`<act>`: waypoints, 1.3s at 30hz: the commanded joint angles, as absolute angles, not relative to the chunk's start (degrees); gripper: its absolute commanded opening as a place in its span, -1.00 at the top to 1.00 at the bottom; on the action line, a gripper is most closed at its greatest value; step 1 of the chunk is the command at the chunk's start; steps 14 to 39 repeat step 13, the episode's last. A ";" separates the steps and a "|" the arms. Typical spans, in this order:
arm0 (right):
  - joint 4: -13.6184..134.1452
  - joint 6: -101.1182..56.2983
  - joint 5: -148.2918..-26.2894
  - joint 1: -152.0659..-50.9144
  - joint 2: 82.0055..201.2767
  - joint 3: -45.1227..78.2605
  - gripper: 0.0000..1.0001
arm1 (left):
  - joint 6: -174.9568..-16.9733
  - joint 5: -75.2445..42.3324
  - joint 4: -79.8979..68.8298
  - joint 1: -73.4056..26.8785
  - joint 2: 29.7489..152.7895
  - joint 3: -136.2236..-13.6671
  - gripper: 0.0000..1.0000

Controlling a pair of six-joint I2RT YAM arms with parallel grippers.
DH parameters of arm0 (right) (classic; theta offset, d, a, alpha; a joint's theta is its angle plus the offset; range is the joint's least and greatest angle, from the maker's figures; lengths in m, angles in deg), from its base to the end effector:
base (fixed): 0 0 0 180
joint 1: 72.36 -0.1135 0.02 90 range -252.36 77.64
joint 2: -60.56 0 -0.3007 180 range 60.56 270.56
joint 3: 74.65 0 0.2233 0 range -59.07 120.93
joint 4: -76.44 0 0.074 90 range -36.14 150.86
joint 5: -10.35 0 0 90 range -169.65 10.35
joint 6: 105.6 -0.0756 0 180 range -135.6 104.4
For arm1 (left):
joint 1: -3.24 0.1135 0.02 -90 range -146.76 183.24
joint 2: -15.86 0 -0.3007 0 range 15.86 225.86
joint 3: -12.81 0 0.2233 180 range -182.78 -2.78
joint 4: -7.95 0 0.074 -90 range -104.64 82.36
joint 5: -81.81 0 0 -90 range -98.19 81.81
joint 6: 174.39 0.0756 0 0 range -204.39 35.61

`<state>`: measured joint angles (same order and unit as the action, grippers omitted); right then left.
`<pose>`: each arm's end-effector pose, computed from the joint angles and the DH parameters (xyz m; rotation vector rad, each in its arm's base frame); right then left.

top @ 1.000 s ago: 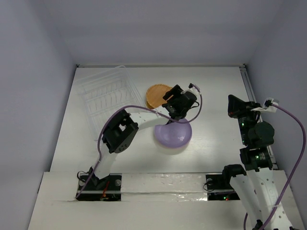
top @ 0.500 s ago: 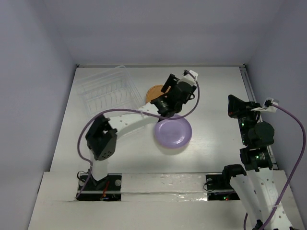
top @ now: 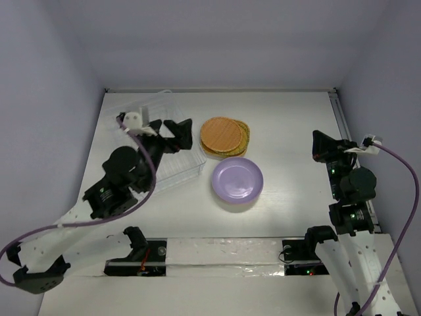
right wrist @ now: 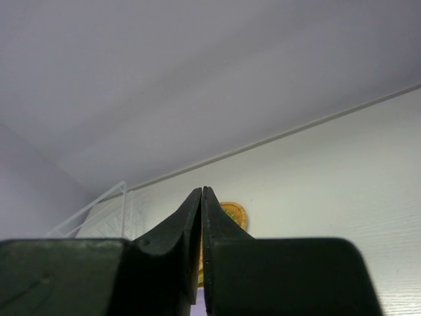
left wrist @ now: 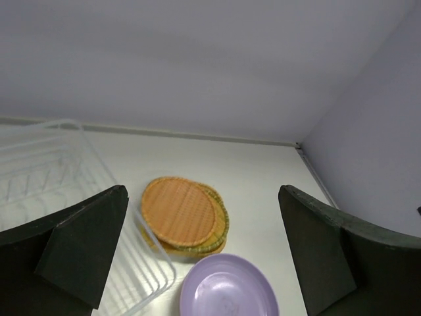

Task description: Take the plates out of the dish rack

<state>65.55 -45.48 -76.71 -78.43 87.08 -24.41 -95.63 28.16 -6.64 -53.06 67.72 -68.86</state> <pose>0.1010 0.0068 0.3708 0.3242 1.3250 0.4941 0.1251 -0.1068 0.4964 -0.0173 1.3811 -0.5767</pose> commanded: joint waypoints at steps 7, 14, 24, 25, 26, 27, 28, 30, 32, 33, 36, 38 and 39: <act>68.59 -45.56 -75.87 -78.69 84.03 -24.96 0.27 | -103.19 41.01 -12.91 -53.28 41.37 -50.51 -0.98; 69.21 -45.48 -75.69 -78.69 85.78 -25.23 0.27 | -100.39 40.32 -12.73 -53.28 36.69 -50.58 -0.98; 69.21 -45.48 -75.69 -78.69 85.78 -25.23 0.27 | -100.39 40.32 -12.73 -53.28 36.69 -50.58 -0.98; 69.21 -45.48 -75.69 -78.69 85.78 -25.23 0.27 | -100.39 40.32 -12.73 -53.28 36.69 -50.58 -0.98; 69.21 -45.48 -75.69 -78.69 85.78 -25.23 0.27 | -100.39 40.32 -12.73 -53.28 36.69 -50.58 -0.98; 69.21 -45.48 -75.69 -78.69 85.78 -25.23 0.27 | -100.39 40.32 -12.73 -53.28 36.69 -50.58 -0.98; 69.21 -45.48 -75.69 -78.69 85.78 -25.23 0.27 | -100.39 40.32 -12.73 -53.28 36.69 -50.58 -0.98; 69.21 -45.48 -75.69 -78.69 85.78 -25.23 0.27 | -100.39 40.32 -12.73 -53.28 36.69 -50.58 -0.98; 69.21 -45.48 -75.69 -78.69 85.78 -25.23 0.27 | -100.39 40.32 -12.73 -53.28 36.69 -50.58 -0.98; 69.21 -45.48 -75.69 -78.69 85.78 -25.23 0.27 | -100.39 40.32 -12.73 -53.28 36.69 -50.58 -0.98; 69.21 -45.48 -75.69 -78.69 85.78 -25.23 0.27 | -100.39 40.32 -12.73 -53.28 36.69 -50.58 -0.98; 69.21 -45.48 -75.69 -78.69 85.78 -25.23 0.27 | -100.39 40.32 -12.73 -53.28 36.69 -50.58 -0.98; 69.21 -45.48 -75.69 -78.69 85.78 -25.23 0.27 | -100.39 40.32 -12.73 -53.28 36.69 -50.58 -0.98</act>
